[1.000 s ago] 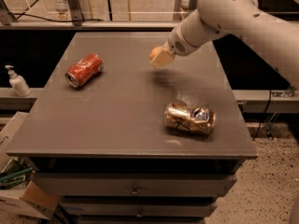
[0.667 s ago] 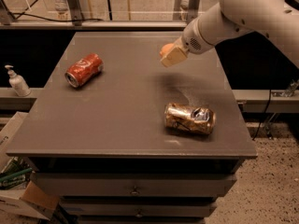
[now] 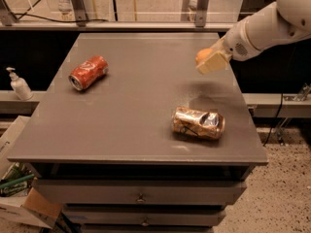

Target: Move orange near orange can

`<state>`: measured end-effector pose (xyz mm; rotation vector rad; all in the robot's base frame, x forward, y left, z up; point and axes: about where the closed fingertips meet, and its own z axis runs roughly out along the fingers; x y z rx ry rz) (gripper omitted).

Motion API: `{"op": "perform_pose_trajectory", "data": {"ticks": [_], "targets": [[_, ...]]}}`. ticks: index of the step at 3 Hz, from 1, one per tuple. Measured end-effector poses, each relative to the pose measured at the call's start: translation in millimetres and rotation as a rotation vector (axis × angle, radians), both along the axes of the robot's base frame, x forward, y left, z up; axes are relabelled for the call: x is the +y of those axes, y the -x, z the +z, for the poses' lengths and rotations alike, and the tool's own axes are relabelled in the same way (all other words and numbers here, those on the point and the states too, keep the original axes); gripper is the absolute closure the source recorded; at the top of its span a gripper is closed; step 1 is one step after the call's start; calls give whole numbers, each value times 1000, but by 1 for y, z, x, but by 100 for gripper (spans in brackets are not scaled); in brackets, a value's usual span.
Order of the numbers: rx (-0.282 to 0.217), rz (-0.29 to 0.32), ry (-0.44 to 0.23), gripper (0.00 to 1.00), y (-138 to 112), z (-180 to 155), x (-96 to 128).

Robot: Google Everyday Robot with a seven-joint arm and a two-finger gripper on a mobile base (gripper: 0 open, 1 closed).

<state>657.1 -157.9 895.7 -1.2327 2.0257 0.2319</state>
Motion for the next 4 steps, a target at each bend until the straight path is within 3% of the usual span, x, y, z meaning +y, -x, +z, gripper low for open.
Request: {"op": "perform_pose_trajectory", "data": {"ticks": [1, 2, 4], "targets": [[2, 26, 30, 100, 16, 2, -37], [7, 90, 79, 100, 42, -2, -65], [30, 276, 207, 100, 97, -22, -80]]}}
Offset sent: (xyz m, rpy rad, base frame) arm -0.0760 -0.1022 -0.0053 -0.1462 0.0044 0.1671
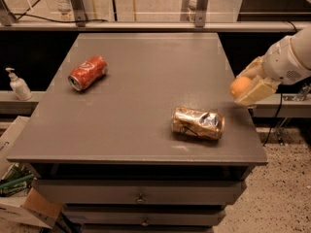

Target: Move orange near orange can

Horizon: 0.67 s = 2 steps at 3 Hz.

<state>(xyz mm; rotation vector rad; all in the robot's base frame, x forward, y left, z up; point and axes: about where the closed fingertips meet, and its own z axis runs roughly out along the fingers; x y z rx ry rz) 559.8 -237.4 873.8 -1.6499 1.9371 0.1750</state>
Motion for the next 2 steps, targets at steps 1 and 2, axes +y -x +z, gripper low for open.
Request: {"op": "perform_pose_trajectory", "data": {"ticks": [1, 2], "targets": [[9, 101, 87, 100, 23, -14, 8], [40, 157, 148, 100, 38, -31, 11]]}}
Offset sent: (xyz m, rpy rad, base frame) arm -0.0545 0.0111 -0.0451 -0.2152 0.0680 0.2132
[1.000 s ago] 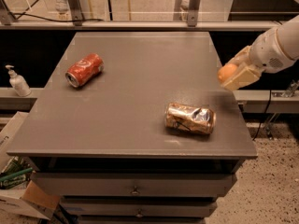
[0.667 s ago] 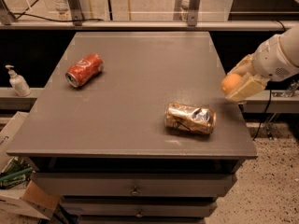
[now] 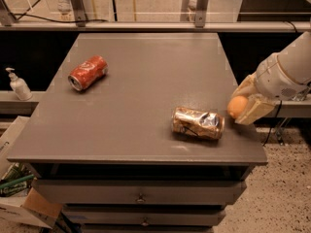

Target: Move orange near orange can

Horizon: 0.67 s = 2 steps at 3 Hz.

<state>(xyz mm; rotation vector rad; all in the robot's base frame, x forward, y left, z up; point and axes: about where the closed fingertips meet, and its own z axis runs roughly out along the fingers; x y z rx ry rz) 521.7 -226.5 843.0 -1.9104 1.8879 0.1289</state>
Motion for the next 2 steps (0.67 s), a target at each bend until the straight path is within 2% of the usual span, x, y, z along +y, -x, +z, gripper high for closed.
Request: {"op": "perform_pose_trajectory", "data": {"ticks": [1, 2], "targets": [[0, 0, 0, 100, 0, 0, 0], [18, 28, 0, 100, -1, -6, 10]]}}
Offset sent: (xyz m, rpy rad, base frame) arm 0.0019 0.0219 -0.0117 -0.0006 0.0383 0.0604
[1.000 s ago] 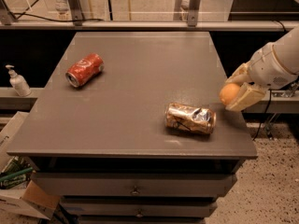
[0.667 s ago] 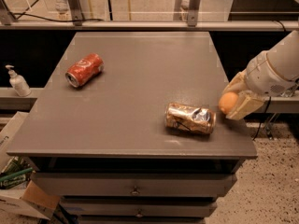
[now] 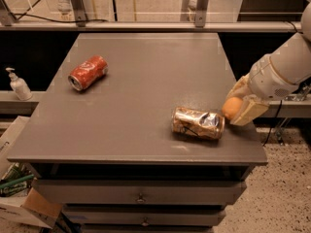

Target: Move orange near orange can

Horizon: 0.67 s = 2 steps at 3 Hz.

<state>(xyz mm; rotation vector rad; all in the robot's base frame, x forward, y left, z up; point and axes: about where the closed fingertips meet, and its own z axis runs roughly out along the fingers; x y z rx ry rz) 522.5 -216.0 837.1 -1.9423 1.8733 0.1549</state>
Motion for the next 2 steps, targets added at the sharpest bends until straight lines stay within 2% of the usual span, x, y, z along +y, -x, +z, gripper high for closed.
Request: {"op": "perform_pose_trajectory", "data": {"ticks": [2], "targets": [[60, 49, 20, 100, 22, -18, 9]]}}
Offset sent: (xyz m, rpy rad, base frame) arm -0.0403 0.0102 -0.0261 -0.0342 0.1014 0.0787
